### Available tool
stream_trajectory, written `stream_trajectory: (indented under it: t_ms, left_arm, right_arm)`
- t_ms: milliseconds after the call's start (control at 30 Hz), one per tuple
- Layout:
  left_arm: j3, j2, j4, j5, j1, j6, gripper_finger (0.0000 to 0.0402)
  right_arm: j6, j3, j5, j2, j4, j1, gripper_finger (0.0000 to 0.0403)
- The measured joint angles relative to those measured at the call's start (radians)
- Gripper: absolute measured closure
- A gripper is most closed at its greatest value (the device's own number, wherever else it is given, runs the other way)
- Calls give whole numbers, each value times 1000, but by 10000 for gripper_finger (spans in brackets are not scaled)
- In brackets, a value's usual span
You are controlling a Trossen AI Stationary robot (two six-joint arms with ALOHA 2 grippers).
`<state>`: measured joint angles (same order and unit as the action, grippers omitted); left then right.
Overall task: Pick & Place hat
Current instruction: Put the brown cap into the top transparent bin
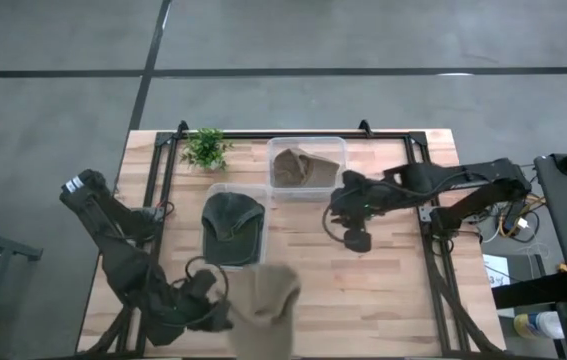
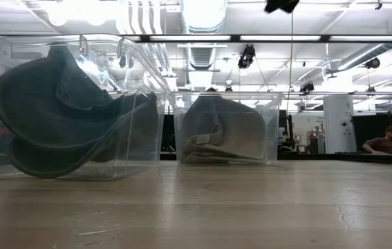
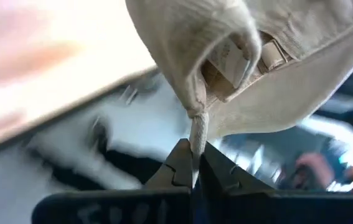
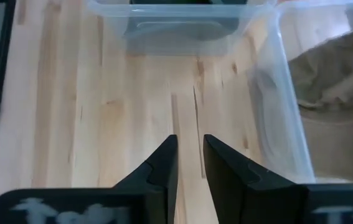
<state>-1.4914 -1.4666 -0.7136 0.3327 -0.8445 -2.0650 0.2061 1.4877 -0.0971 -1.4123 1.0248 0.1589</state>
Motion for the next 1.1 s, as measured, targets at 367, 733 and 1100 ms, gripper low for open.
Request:
stream_trajectory:
  t_ms: [367, 733, 1100]
  left_arm:
    - [-79, 0, -29, 482, 95, 145, 397]
    - [-76, 19, -26, 756, 283, 363, 397]
    - [-79, 80, 242, 785, 427, 1052, 397]
  right_arm:
    - [22, 70, -63, 192, 31, 0, 344]
    - [43, 71, -188, 307, -222, 0, 344]
    - [-49, 79, -303, 199, -359, 0, 238]
